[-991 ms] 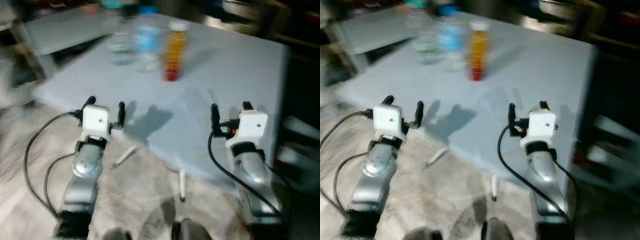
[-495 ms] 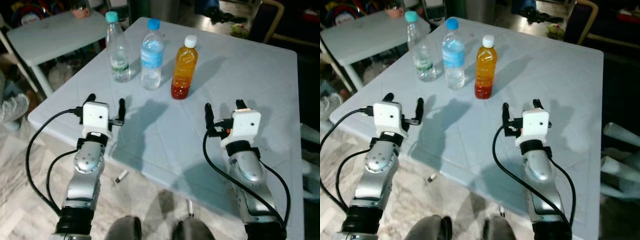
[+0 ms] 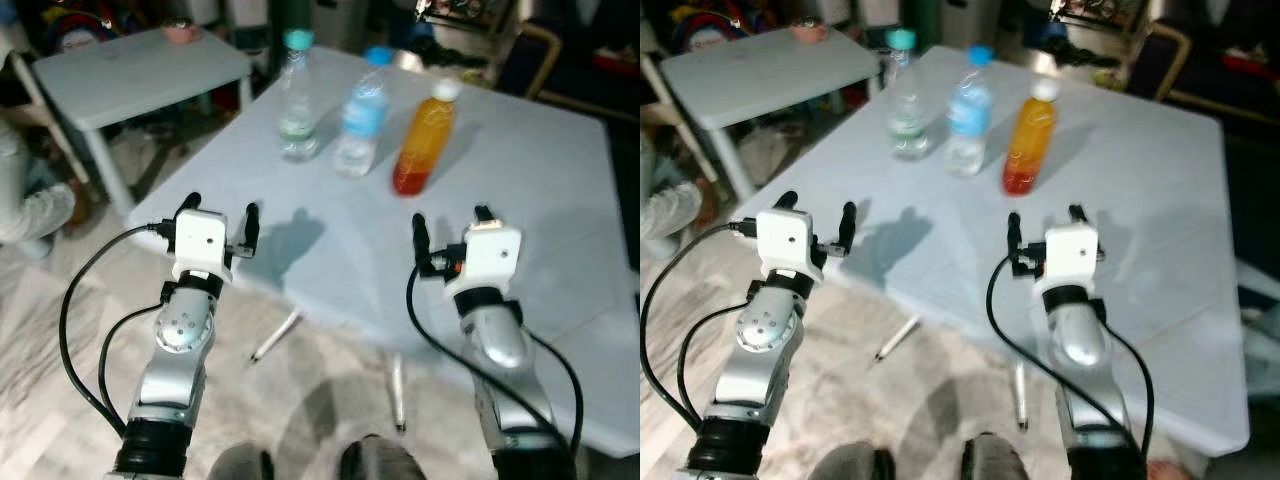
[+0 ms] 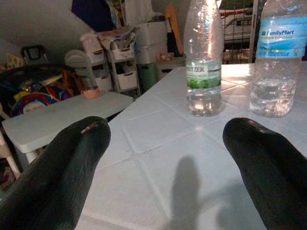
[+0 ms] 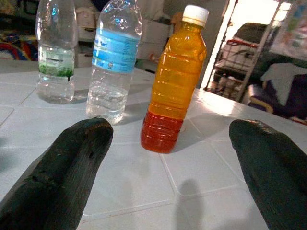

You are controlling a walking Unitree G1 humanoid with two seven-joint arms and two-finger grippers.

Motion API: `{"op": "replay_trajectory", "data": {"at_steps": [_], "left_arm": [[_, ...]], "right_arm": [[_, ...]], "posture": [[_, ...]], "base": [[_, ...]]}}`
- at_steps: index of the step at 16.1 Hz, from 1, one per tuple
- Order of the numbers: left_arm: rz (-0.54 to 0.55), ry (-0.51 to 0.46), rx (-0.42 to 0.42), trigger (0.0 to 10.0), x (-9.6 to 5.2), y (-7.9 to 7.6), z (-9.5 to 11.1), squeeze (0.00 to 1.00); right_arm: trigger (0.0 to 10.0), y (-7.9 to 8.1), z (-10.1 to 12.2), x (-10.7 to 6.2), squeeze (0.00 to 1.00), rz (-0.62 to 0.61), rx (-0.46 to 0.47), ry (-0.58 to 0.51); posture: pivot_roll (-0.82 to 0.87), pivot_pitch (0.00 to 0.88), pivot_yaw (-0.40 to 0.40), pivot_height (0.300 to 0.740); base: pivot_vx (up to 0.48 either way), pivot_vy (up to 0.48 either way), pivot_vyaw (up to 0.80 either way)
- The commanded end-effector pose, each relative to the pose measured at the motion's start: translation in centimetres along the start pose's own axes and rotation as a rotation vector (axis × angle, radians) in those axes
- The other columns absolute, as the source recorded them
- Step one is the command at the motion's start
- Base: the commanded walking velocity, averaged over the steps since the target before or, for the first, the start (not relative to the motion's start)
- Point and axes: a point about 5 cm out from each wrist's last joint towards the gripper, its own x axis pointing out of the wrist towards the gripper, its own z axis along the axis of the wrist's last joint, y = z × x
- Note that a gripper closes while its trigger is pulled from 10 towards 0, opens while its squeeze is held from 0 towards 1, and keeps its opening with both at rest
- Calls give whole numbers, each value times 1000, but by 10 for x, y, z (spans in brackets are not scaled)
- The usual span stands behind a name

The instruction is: Restocking fridge

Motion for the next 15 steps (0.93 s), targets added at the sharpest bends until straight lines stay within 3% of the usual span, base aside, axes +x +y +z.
{"op": "replay_trajectory", "data": {"at_steps": [1, 5, 8, 15], "left_arm": [[-34, -3, -5, 10000, -2, -8, 1, 0], [-73, 14, -17, 10000, -16, -4, -5, 0], [-73, 36, -16, 10000, -24, -1, -9, 0], [-77, 24, -28, 10000, -20, -3, -6, 0]], "right_arm": [[10000, -11, -4, -1, 0, -39, -18, 16], [10000, -15, -4, -3, 0, -54, -23, 17], [10000, -12, -5, -4, 0, -51, -22, 17], [10000, -11, 3, 0, 0, -31, -42, -20]], "posture": [[22, 114, -25, 740], [18, 109, -21, 740], [16, 100, -17, 740], [13, 90, -21, 740]], "base": [[0, 0, 0], [137, 0, -519], [332, 0, 0], [327, 0, 0]]}}
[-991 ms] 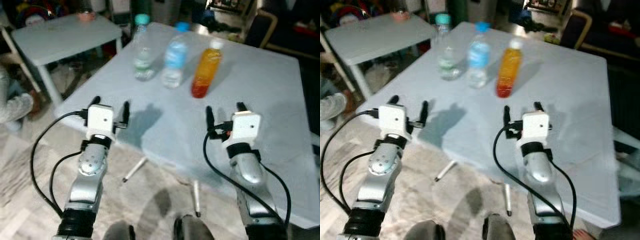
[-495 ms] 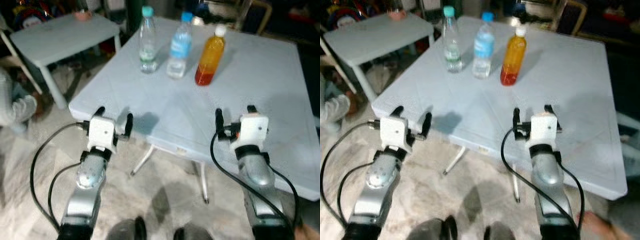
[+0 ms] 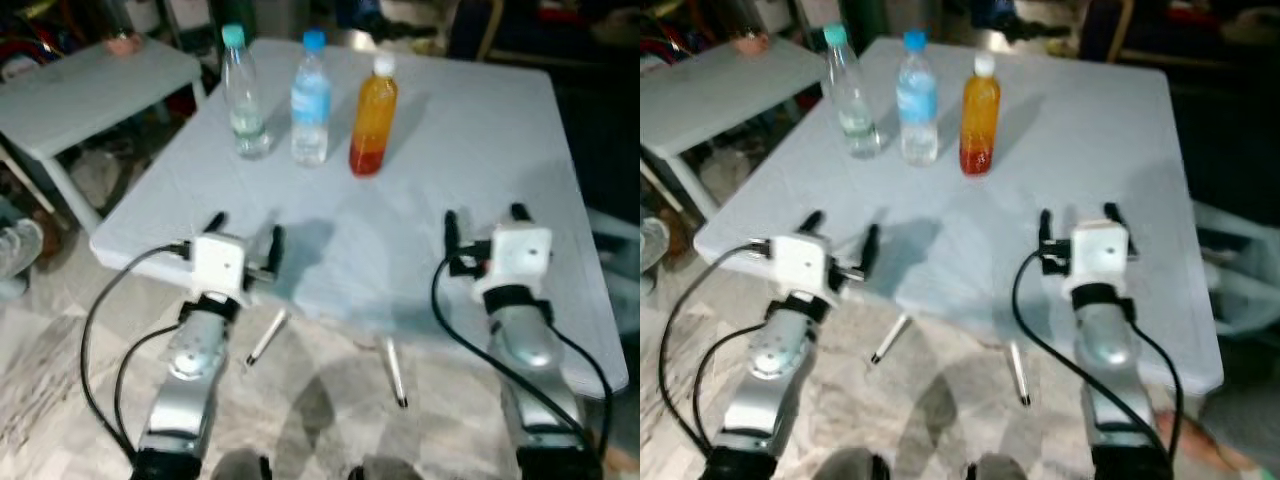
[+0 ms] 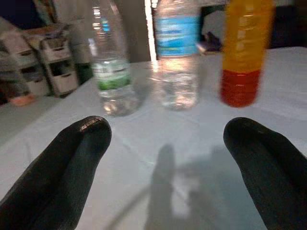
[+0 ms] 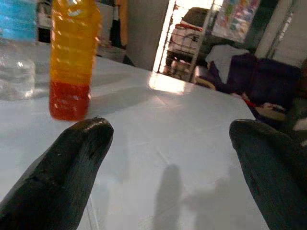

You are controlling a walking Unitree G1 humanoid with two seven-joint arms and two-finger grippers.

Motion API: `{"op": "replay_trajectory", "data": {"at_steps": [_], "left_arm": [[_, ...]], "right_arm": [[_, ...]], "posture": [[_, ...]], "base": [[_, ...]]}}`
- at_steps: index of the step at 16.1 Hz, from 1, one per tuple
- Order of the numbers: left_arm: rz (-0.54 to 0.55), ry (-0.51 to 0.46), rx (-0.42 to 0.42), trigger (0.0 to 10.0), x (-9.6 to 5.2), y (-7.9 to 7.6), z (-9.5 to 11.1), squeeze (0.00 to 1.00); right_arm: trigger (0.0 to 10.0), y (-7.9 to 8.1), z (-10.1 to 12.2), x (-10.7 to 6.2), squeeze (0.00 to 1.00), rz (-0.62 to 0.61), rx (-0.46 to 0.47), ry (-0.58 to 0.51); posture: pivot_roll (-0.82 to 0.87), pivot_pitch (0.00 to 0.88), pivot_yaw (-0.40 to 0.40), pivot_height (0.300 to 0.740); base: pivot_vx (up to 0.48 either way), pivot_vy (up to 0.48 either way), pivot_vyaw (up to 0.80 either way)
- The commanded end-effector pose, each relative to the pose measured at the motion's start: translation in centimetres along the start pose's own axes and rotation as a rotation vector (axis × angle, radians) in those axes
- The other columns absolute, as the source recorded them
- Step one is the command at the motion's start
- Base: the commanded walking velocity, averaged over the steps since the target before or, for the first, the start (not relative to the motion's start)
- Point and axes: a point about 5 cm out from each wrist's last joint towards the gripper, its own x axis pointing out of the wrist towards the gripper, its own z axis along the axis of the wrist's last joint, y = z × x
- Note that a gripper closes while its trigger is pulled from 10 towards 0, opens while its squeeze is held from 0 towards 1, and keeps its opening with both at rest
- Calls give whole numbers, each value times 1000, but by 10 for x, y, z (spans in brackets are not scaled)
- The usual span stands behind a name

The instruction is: Restocking fridge

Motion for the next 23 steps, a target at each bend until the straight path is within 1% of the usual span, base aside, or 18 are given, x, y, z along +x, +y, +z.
{"op": "replay_trajectory", "data": {"at_steps": [1, 3, 5, 7, 11, 13, 15, 16, 18, 19, 20, 22, 23], "left_arm": [[22, 11, 15, 10000, -2, 10, -1, 0], [30, 7, 16, 10000, -1, 11, 0, 0], [51, 5, 19, 10000, 0, 14, 1, 0], [50, 6, 20, 10000, 0, 14, 1, 0], [47, 7, 25, 10000, -1, 13, 1, 0], [55, 15, 29, 10000, -5, 15, 0, 0], [81, 59, 64, 10000, -16, 23, -9, 0], [92, 83, 70, 10000, -22, 26, -14, 0], [117, 117, 74, 10000, -29, 33, -20, 0], [117, 116, 78, 10000, -29, 34, -19, 0], [116, 110, 89, 10000, -30, 35, -18, 0], [125, 104, 98, 10000, -30, 37, -15, 0], [125, 103, 104, 10000, -32, 37, -13, 0]], "right_arm": [[10000, 9, 10, 3, 0, 30, 15, -41], [10000, 13, 12, 4, 0, 59, 25, -53], [10000, 17, 14, 2, 0, 100, 2, -69], [10000, 18, 14, 3, 0, 96, 18, -70], [10000, 14, 14, 6, 0, 67, 6, -70], [10000, 10, 18, 13, 0, 67, -6, -91], [10000, 1, 29, 30, 0, 89, -16, -133], [10000, 0, 32, 35, 0, 115, -7, -149], [10000, 1, 41, 48, 0, 194, -11, -180], [10000, 2, 45, 52, 0, 219, -7, -193], [10000, 5, 52, 58, 0, 269, -5, -221], [10000, 8, 59, 65, 0, 310, 10, -242], [10000, 8, 65, 72, 0, 317, 11, -261]], "posture": [[15, 90, -21, 740], [17, 96, -23, 740], [19, 97, -22, 740], [21, 98, -23, 740], [25, 103, -22, 740], [28, 109, -21, 740], [49, 129, -12, 740], [51, 136, -9, 740], [61, 144, -8, 740], [66, 146, -9, 740], [81, 144, -11, 740], [97, 147, -11, 740], [111, 155, -7, 740]], "base": [[311, 0, 0], [291, 0, 0], [326, 0, 325], [146, 0, 328], [0, 0, 0], [0, 0, 0], [0, 0, 0], [0, 0, 0], [0, 0, 0], [0, 0, 0], [0, 0, 0], [0, 0, 0], [0, 0, 0]]}}
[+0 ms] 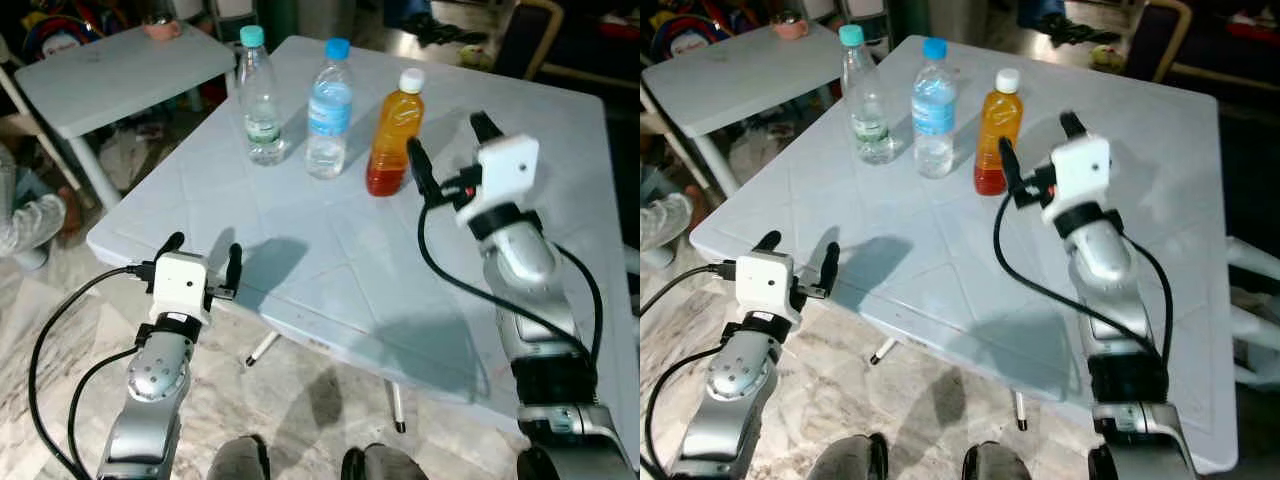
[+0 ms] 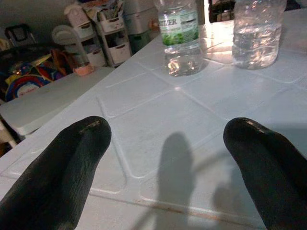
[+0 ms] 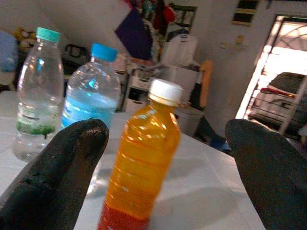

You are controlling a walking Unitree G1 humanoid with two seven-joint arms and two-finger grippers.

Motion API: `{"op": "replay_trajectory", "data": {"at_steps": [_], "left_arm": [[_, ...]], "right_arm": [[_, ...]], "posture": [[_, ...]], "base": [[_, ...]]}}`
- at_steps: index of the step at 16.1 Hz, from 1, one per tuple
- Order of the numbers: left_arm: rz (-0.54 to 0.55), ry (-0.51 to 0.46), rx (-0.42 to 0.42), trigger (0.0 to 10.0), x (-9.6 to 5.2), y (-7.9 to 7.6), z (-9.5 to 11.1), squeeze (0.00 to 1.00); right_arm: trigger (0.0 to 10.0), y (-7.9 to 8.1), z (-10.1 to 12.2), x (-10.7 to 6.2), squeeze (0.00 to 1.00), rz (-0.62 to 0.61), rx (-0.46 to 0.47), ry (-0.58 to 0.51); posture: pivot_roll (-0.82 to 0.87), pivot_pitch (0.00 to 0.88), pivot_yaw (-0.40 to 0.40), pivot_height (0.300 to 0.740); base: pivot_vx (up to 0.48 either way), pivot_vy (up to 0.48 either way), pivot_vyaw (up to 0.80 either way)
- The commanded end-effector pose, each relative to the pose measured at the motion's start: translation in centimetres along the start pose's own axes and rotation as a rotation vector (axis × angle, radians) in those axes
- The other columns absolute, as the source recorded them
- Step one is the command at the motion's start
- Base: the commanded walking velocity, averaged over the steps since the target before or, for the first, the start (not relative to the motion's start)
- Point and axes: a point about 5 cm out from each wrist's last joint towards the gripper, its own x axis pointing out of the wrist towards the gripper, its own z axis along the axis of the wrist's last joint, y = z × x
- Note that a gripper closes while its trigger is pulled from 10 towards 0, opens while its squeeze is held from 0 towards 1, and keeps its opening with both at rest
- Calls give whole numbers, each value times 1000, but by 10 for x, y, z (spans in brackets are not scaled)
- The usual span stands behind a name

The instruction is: Restocking fridge

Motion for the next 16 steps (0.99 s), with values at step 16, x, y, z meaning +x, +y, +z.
{"op": "replay_trajectory", "data": {"at_steps": [16], "left_arm": [[-38, 42, 75, 10000, -17, 13, 8, 0]], "right_arm": [[10000, -21, 32, 74, 0, 13, 28, -57]], "posture": [[180, 227, 31, 740]], "base": [[0, 0, 0]]}}
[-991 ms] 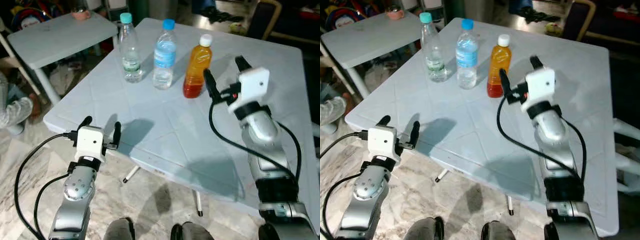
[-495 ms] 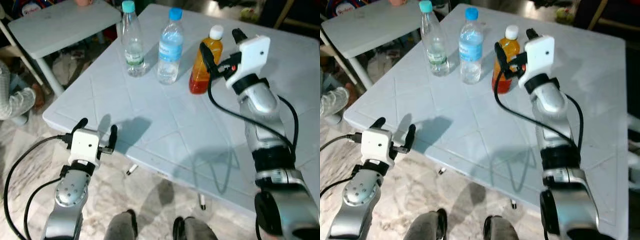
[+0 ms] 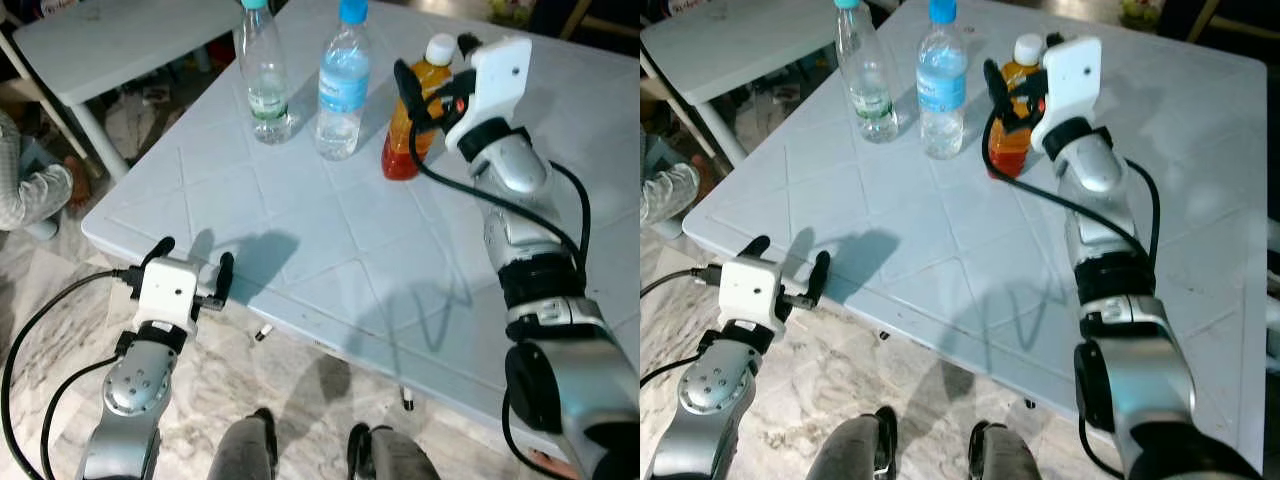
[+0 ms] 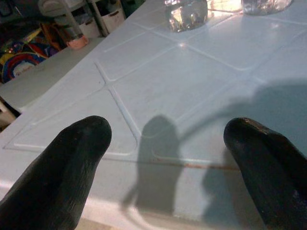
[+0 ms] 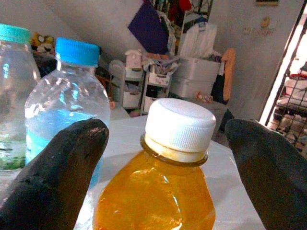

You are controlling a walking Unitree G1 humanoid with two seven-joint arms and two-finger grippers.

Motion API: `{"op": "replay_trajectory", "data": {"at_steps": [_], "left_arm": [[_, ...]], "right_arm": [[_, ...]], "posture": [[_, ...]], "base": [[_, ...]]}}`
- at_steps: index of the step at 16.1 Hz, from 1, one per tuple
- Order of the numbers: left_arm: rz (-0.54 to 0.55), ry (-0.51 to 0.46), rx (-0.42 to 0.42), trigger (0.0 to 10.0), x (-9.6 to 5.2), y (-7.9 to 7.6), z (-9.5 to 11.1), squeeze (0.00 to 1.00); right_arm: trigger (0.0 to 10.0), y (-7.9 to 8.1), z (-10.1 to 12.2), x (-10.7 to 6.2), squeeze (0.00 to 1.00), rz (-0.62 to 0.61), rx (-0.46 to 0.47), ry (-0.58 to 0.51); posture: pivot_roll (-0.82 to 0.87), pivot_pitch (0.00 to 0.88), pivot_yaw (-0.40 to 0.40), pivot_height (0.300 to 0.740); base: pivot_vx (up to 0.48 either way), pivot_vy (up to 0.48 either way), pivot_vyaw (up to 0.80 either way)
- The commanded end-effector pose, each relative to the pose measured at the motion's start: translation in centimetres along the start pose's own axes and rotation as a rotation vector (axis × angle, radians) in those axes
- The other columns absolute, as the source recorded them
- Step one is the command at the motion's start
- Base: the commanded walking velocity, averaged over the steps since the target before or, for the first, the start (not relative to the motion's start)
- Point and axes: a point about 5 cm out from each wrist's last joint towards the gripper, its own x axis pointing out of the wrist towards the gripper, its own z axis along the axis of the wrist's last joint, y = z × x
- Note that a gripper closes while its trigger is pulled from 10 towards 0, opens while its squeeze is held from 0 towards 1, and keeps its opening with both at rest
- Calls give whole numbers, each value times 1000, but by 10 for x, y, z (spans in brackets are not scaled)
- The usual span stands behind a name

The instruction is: Restocking fridge

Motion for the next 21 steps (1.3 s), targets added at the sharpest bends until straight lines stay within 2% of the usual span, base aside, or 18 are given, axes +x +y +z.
{"op": "replay_trajectory", "data": {"at_steps": [1, 2, 3, 16, 18, 19, 21], "left_arm": [[0, 8, 15, 10000, -3, 3, 1, 0], [-2, 10, 15, 10000, -4, 2, 0, 0], [-2, 11, 16, 10000, -4, 3, 0, 0], [-17, 15, 3, 10000, 5, -4, -2, 0], [-20, 21, 1, 10000, 5, -5, -3, 0], [19, 57, -13, 10000, 6, -4, -8, 0], [37, 73, -32, 10000, 7, -6, -11, 0]], "right_arm": [[10000, -6, 5, 5, 0, -3, -3, -10], [4157, -5, 6, 8, 0, 4, -2, -8], [0, -5, 7, 10, 0, 7, 1, -6], [0, -2, 11, 16, 0, 39, -15, 20], [0, -2, 6, 12, 0, 29, -5, 60], [0, -2, 3, 7, 0, 19, -15, 72], [0, -3, 0, -7, 0, -23, -43, 62]], "posture": [[179, 229, 30, 740], [180, 230, 28, 740], [181, 230, 28, 740], [157, 205, 22, 740], [152, 200, 22, 740], [144, 191, 21, 740], [134, 182, 12, 740]], "base": [[0, 0, 0], [0, 0, 0], [0, 0, 0], [0, 0, 0], [0, 0, 0], [0, 0, 0], [0, 0, 0]]}}
